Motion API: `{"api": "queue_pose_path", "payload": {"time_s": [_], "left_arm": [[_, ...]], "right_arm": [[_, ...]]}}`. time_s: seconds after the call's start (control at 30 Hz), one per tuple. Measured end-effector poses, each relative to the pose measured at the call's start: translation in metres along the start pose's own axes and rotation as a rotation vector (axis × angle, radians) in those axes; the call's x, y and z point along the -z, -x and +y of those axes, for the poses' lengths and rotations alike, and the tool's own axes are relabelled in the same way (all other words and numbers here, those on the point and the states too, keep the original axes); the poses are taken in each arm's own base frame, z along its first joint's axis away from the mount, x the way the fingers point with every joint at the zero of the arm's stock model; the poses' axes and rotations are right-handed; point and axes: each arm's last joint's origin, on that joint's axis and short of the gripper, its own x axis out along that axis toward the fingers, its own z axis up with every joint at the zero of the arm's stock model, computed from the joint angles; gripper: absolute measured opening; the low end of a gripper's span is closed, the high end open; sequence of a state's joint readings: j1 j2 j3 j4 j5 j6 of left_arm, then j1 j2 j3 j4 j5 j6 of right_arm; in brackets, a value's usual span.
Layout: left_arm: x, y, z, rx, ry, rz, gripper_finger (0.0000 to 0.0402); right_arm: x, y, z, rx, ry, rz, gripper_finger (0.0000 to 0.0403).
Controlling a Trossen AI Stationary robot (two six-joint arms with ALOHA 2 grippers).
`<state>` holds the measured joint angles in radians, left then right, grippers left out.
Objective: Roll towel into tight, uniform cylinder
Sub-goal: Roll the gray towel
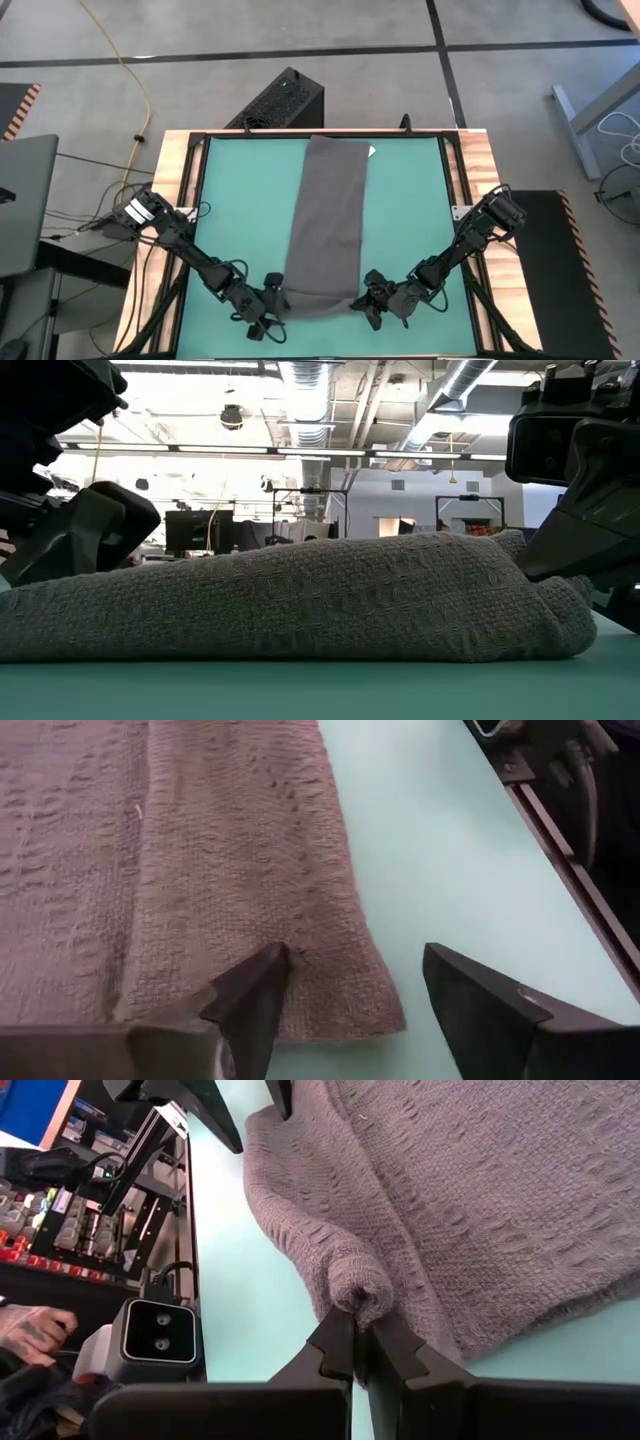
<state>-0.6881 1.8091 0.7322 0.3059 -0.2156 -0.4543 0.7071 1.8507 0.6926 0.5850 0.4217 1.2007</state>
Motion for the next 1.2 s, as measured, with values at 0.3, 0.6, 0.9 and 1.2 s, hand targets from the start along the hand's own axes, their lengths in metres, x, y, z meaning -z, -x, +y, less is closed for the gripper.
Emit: {"api": "queue_pose_path", "payload": {"time_s": [0.3, 0.6, 0.9, 1.2], "left_arm": [[-0.005, -0.003, 0.011, 0.133, 0.177, 0.083, 0.0017], [-0.027, -0.004, 0.039, 0.506, 0.503, 0.222, 0.0002], [-0.042, -0.003, 0.071, 0.642, 0.766, 0.303, 0.0001], [-0.048, 0.000, 0.083, 0.727, 0.706, 0.287, 0.0001]], "right_arm": [[0.005, 0.002, 0.002, -0.012, 0.006, 0.007, 0.0026], [0.009, 0.004, 0.004, -0.011, 0.013, -0.008, 0.0026], [0.011, 0.006, 0.004, -0.004, -0.025, -0.030, 0.0027], [0.013, 0.008, 0.005, 0.019, -0.078, -0.099, 0.0025]]}}
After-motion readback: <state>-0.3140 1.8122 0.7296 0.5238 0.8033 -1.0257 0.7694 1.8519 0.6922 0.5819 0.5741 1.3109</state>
